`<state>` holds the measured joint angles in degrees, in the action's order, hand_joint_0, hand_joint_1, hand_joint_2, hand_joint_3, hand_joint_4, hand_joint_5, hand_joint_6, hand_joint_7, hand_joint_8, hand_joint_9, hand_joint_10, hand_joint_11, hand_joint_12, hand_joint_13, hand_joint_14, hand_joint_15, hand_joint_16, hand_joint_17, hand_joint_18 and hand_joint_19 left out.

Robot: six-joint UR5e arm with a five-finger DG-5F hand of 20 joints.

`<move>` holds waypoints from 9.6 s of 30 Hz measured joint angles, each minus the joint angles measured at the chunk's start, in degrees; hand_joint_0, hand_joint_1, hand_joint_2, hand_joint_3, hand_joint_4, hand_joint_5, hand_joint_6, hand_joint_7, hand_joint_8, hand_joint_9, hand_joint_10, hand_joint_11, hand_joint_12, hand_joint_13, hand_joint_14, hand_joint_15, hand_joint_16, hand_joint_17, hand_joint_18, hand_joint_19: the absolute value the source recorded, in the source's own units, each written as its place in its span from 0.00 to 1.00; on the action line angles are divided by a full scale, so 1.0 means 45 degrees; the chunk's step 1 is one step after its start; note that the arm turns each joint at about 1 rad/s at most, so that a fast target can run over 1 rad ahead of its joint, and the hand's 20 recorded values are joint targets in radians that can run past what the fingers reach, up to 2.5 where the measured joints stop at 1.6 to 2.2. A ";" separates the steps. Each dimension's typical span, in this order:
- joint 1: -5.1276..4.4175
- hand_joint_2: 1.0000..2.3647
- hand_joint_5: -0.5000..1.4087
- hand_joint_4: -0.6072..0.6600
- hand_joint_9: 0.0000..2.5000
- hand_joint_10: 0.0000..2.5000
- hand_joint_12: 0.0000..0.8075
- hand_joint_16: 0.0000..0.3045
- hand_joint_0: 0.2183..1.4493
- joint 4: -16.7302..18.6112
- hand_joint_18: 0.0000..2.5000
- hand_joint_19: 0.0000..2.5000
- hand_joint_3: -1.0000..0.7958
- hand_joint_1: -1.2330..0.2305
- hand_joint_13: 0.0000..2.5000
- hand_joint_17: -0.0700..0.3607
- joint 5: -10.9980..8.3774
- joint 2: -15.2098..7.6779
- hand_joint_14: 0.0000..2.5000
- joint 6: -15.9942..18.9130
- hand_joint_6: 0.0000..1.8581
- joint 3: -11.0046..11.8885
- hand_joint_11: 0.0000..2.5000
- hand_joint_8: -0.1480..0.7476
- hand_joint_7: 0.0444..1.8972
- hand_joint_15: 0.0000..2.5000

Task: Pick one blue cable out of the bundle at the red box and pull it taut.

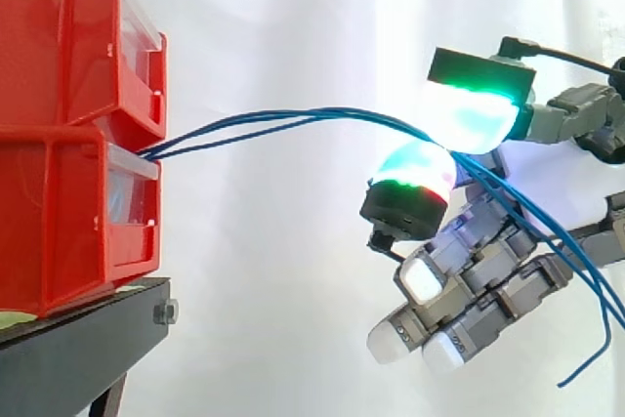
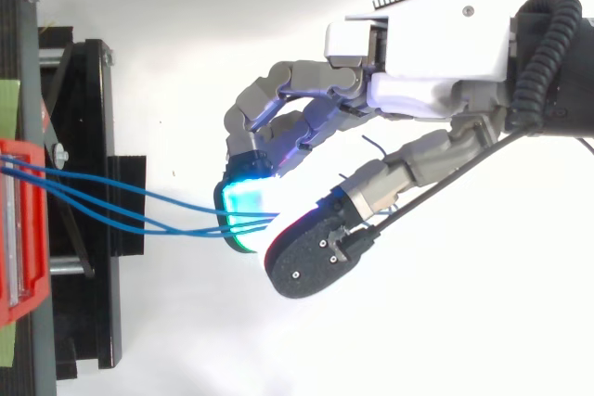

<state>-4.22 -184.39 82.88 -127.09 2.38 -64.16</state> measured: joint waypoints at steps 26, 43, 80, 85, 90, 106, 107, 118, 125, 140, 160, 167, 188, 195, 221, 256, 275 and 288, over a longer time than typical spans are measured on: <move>-0.0002 0.00 0.20 0.42 0.31 0.00 0.43 0.17 0.26 -0.0010 0.13 0.09 0.28 0.33 0.14 0.43 0.0000 0.0000 0.00 -0.0001 0.47 -0.0004 0.21 0.46 0.56 0.06; 0.0000 0.00 0.20 0.44 0.30 0.00 0.49 0.20 0.16 0.0000 0.14 0.08 0.28 0.34 0.13 0.48 0.0000 0.0000 0.00 -0.0001 0.43 -0.0003 0.19 0.48 0.46 0.05; -0.0001 0.00 0.17 0.32 0.30 0.00 0.44 0.17 0.49 0.0000 0.17 0.07 0.31 0.22 0.15 0.43 -0.0041 0.0000 0.00 -0.0001 0.48 0.0001 0.20 0.47 0.71 0.04; 0.0000 0.00 0.17 0.21 0.29 0.00 0.43 0.17 0.51 0.0000 0.16 0.07 0.28 0.24 0.14 0.43 -0.0039 0.0000 0.00 0.0015 0.49 0.0001 0.19 0.42 0.69 0.04; -0.0004 0.00 0.17 0.22 0.28 0.00 0.42 0.16 0.48 0.0000 0.18 0.05 0.28 0.22 0.14 0.42 -0.0039 0.0000 0.00 0.0018 0.49 0.0002 0.19 0.39 0.60 0.03; 0.0000 0.00 0.18 0.40 0.30 0.00 0.48 0.19 0.18 0.0000 0.16 0.08 0.28 0.32 0.14 0.47 -0.0039 -0.0001 0.00 -0.0009 0.47 0.0004 0.20 0.47 0.50 0.05; 0.0000 0.00 0.18 0.39 0.30 0.00 0.46 0.18 0.22 0.0000 0.15 0.08 0.28 0.32 0.14 0.45 -0.0039 0.0000 0.00 -0.0011 0.46 0.0006 0.20 0.46 0.52 0.05; -0.0001 0.01 0.18 0.42 0.33 0.00 0.43 0.16 0.36 0.0000 0.16 0.09 0.39 0.27 0.16 0.42 -0.0039 0.0000 0.00 -0.0017 0.48 0.0005 0.22 0.48 0.57 0.05; -0.0005 0.01 0.18 0.37 0.32 0.00 0.44 0.17 0.43 0.0000 0.18 0.07 0.33 0.23 0.16 0.43 -0.0048 0.0000 0.00 -0.0010 0.48 0.0006 0.22 0.47 0.60 0.05; -0.0012 0.00 0.17 0.27 0.30 0.01 0.42 0.16 0.44 0.0000 0.19 0.06 0.28 0.21 0.15 0.42 -0.0040 0.0000 0.00 -0.0010 0.48 0.0005 0.21 0.43 0.51 0.04; -0.0019 0.00 0.19 0.39 0.33 0.01 0.43 0.16 0.32 0.0000 0.16 0.09 0.31 0.35 0.15 0.42 -0.0055 0.0000 0.00 -0.0003 0.46 0.0014 0.21 0.45 0.53 0.05; -0.0037 0.01 0.19 0.42 0.33 0.00 0.43 0.16 0.34 0.0000 0.16 0.08 0.39 0.28 0.16 0.42 -0.0043 0.0000 0.00 -0.0003 0.47 0.0010 0.22 0.47 0.55 0.05; -0.0056 0.00 0.17 0.22 0.33 0.00 0.43 0.16 0.53 0.0000 0.17 0.10 0.30 0.24 0.17 0.42 -0.0049 0.0000 0.00 0.0018 0.50 0.0011 0.22 0.43 0.79 0.05; -0.0056 0.00 0.17 0.13 0.33 0.00 0.41 0.15 0.55 -0.0001 0.15 0.11 0.29 0.24 0.16 0.41 -0.0040 0.0000 0.00 0.0004 0.50 0.0007 0.21 0.38 0.80 0.05; -0.0057 0.00 0.14 0.32 0.21 0.00 0.43 0.16 0.29 0.0000 0.11 0.05 0.28 0.14 0.07 0.42 -0.0044 0.0000 0.00 -0.0001 0.50 0.0010 0.23 0.37 0.51 0.03; -0.0058 0.00 0.17 0.21 0.32 0.00 0.42 0.16 0.52 -0.0009 0.16 0.07 0.28 0.24 0.15 0.41 -0.0059 0.0000 0.00 0.0018 0.50 0.0011 0.26 0.41 0.73 0.04; -0.0063 0.00 0.16 0.22 0.27 0.00 0.40 0.15 0.54 -0.0001 0.11 0.06 0.28 0.26 0.09 0.40 -0.0059 0.0000 0.00 0.0025 0.50 0.0007 0.24 0.35 0.62 0.03; -0.0062 0.00 0.15 0.21 0.22 0.00 0.40 0.15 0.48 -0.0009 0.08 0.00 0.28 0.19 0.05 0.40 -0.0059 0.0000 0.00 0.0057 0.49 0.0013 0.21 0.34 0.54 0.02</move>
<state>-4.50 -184.43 82.62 -127.09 2.63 -64.10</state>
